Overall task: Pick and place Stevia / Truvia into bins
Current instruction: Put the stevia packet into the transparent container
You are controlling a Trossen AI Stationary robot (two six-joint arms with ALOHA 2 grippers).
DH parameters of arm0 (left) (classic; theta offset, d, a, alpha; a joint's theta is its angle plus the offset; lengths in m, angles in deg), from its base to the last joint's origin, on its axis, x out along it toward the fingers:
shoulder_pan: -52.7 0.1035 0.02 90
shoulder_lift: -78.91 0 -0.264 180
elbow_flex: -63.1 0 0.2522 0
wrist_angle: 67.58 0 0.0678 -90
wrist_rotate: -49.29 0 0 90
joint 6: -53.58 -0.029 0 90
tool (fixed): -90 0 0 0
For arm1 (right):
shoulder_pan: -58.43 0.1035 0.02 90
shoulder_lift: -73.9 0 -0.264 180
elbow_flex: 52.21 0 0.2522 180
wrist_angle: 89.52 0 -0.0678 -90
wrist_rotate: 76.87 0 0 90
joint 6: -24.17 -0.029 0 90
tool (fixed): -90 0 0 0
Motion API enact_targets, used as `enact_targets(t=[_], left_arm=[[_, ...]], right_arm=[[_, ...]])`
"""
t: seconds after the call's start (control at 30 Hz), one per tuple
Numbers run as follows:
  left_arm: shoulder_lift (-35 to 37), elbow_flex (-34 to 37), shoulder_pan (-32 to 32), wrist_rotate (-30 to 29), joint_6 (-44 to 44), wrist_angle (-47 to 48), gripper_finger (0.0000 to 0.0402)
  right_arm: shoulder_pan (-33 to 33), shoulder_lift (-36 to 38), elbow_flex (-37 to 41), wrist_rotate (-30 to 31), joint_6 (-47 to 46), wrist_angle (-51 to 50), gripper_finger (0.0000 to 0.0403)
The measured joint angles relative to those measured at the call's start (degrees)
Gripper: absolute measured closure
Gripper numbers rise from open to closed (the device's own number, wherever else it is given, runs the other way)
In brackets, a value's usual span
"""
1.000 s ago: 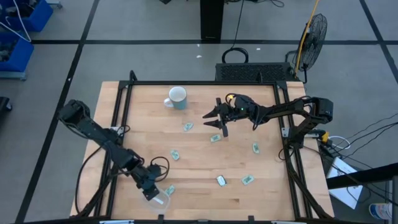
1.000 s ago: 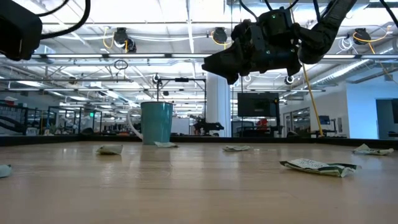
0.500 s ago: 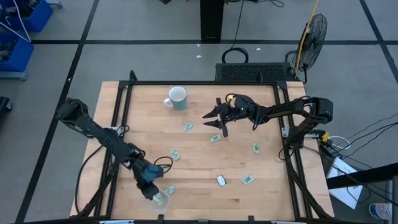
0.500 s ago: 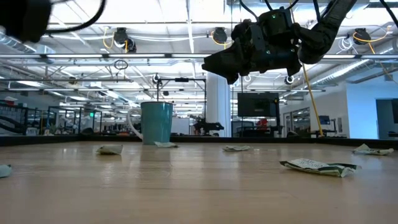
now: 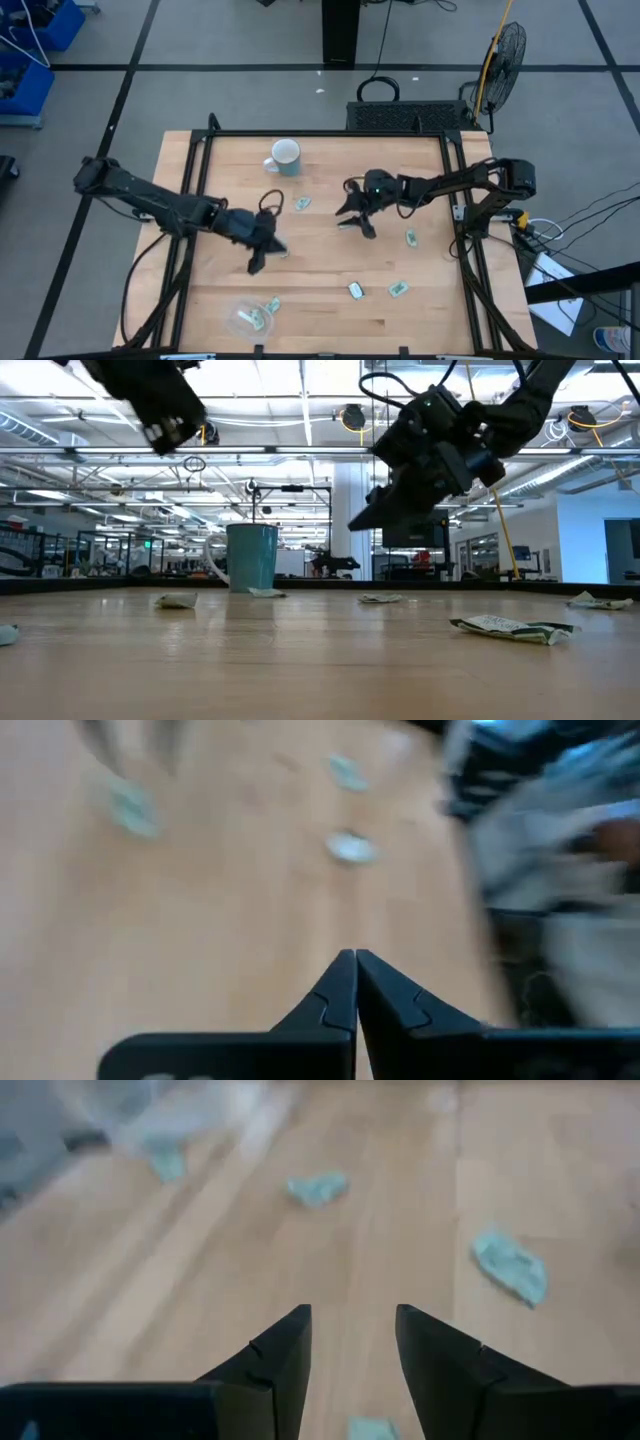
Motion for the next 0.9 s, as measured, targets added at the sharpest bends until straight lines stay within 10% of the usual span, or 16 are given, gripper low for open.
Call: enact_targets(t=[0.23,0.9], left_arm=[[-0.4,0.0,6.6,-21.7,-21.3,-1.0,0.0370],[-1.1,0.0,18.4,-29.6,-25.3,-14.2,0.0371]], right_arm=[[0.7,0.0,0.0,23.3,-4.2,-13.8,0.0261],[4.1,0.0,10.0,21.1,-19.4,3.3,0.0261]])
